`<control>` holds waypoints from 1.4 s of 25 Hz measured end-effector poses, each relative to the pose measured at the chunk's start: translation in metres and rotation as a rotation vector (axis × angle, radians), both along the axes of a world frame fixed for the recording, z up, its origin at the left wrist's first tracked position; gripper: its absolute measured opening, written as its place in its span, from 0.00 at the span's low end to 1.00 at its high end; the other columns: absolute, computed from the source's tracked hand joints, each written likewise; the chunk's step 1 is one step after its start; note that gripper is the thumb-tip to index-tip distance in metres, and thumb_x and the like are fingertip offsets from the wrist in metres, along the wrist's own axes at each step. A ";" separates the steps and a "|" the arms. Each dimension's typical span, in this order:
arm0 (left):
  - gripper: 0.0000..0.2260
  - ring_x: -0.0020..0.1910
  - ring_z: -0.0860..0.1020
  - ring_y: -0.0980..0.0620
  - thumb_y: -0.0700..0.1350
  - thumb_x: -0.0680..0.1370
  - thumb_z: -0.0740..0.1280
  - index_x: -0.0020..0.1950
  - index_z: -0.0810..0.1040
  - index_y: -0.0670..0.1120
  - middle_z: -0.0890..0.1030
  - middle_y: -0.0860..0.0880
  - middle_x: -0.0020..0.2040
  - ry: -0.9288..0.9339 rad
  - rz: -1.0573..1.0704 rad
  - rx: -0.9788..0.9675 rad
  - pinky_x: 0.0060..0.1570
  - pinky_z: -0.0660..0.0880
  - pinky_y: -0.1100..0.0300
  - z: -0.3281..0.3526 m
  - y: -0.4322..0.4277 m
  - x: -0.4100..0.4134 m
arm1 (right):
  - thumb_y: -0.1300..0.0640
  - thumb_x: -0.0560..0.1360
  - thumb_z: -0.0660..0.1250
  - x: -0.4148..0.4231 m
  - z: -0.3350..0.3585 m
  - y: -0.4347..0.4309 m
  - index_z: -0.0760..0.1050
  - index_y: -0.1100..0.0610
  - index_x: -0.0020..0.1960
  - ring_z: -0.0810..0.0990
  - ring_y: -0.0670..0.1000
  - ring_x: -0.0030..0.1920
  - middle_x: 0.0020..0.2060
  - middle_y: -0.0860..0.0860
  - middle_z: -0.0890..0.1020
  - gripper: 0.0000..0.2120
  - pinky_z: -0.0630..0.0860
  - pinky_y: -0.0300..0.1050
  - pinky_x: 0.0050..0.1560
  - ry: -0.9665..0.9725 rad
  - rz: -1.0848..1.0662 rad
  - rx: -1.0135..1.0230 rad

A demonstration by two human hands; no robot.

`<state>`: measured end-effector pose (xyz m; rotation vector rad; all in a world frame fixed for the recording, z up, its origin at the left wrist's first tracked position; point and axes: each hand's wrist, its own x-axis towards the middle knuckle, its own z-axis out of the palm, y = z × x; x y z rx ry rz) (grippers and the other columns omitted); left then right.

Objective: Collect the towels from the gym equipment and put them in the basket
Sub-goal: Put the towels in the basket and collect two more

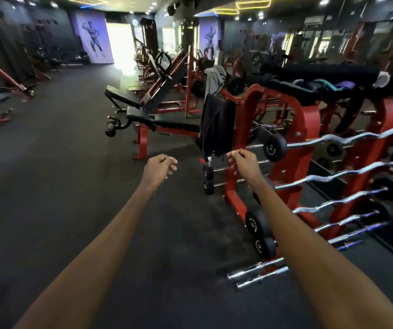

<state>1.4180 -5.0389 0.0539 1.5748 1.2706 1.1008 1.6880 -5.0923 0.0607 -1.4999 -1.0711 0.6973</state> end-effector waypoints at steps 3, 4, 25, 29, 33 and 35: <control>0.09 0.34 0.77 0.54 0.44 0.79 0.64 0.42 0.82 0.49 0.83 0.52 0.35 -0.001 -0.002 0.004 0.33 0.71 0.61 -0.005 0.077 0.000 | 0.57 0.79 0.62 -0.002 -0.005 0.076 0.81 0.51 0.42 0.76 0.45 0.29 0.31 0.46 0.80 0.12 0.69 0.38 0.26 0.015 0.024 0.003; 0.09 0.34 0.77 0.54 0.44 0.79 0.64 0.42 0.82 0.49 0.83 0.52 0.36 -0.002 -0.005 0.007 0.33 0.71 0.61 -0.008 0.107 0.000 | 0.58 0.80 0.61 -0.002 -0.007 0.105 0.81 0.51 0.42 0.75 0.45 0.28 0.32 0.47 0.80 0.12 0.69 0.37 0.25 0.028 0.023 0.005; 0.10 0.32 0.77 0.56 0.42 0.80 0.63 0.42 0.81 0.48 0.83 0.51 0.36 -0.010 -0.090 0.037 0.31 0.70 0.64 -0.007 0.639 0.068 | 0.55 0.78 0.63 0.084 -0.020 0.619 0.80 0.50 0.44 0.78 0.47 0.38 0.41 0.51 0.81 0.08 0.77 0.44 0.34 -0.040 -0.188 -0.041; 0.10 0.30 0.76 0.58 0.42 0.79 0.64 0.40 0.81 0.49 0.82 0.51 0.34 -0.044 -0.087 0.018 0.29 0.69 0.65 -0.006 0.720 0.096 | 0.53 0.80 0.65 0.119 -0.024 0.698 0.79 0.57 0.55 0.78 0.48 0.43 0.49 0.53 0.80 0.09 0.79 0.43 0.35 -0.015 -0.264 -0.058; 0.09 0.30 0.76 0.58 0.41 0.79 0.64 0.41 0.81 0.48 0.82 0.50 0.35 -0.041 -0.114 -0.005 0.28 0.69 0.67 -0.008 0.794 0.114 | 0.44 0.76 0.70 0.148 -0.034 0.766 0.72 0.56 0.68 0.78 0.56 0.60 0.67 0.57 0.70 0.25 0.77 0.54 0.63 -0.111 -0.383 -0.167; 0.09 0.31 0.75 0.57 0.41 0.80 0.64 0.41 0.81 0.48 0.82 0.49 0.36 -0.043 -0.138 -0.011 0.29 0.69 0.67 -0.012 0.823 0.124 | 0.41 0.75 0.71 0.156 -0.035 0.785 0.65 0.57 0.75 0.71 0.61 0.70 0.73 0.60 0.65 0.36 0.68 0.53 0.72 -0.190 -0.393 -0.261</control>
